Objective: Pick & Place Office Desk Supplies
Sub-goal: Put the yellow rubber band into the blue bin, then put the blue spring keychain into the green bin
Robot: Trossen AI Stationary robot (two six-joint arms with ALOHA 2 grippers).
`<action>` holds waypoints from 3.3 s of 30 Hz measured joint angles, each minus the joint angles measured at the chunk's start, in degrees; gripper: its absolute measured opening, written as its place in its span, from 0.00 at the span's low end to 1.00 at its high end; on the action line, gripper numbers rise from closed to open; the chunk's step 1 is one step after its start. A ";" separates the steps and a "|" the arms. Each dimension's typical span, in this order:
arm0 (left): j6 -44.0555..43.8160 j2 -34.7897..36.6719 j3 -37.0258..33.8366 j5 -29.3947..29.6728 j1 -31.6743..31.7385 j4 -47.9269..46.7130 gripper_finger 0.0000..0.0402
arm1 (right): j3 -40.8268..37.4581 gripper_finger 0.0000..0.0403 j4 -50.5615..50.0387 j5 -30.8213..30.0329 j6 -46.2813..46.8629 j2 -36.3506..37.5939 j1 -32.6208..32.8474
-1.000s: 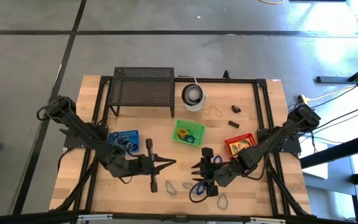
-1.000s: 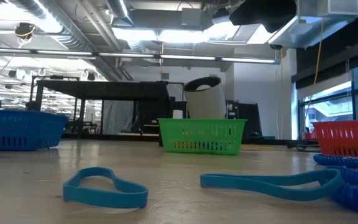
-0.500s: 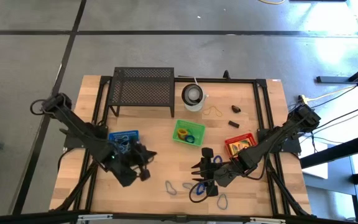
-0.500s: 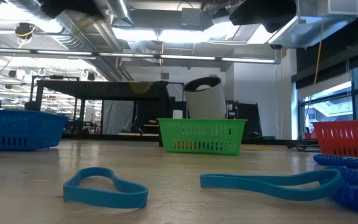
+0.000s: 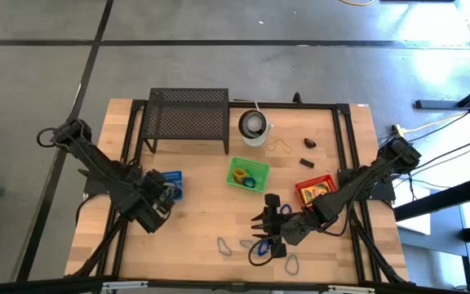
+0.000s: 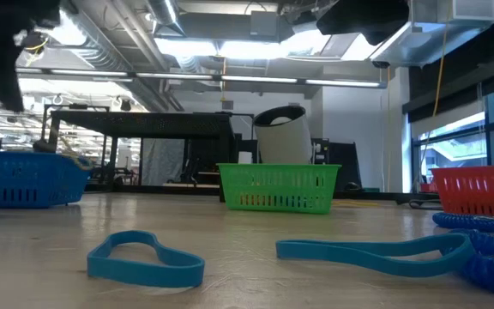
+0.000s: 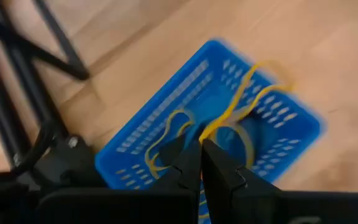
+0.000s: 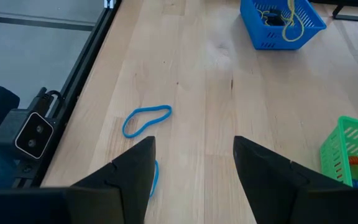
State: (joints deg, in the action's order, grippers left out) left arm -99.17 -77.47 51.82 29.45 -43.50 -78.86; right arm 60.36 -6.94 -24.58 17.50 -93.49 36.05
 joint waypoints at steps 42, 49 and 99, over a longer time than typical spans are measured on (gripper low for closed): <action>1.39 -0.04 -9.21 -4.61 0.14 11.62 0.23 | 0.00 0.54 0.02 0.00 -0.04 0.00 -0.04; 2.96 -0.04 -7.42 -2.28 1.41 11.38 0.36 | 0.01 0.54 0.49 0.00 2.17 0.02 -0.04; 43.97 -3.19 3.86 17.18 0.48 48.27 0.36 | 0.20 0.39 -1.82 17.06 4.37 -18.36 0.00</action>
State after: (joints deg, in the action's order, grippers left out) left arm -55.20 -80.66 55.68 46.63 -43.03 -30.59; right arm 60.55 -8.76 -7.51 21.87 -111.86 36.05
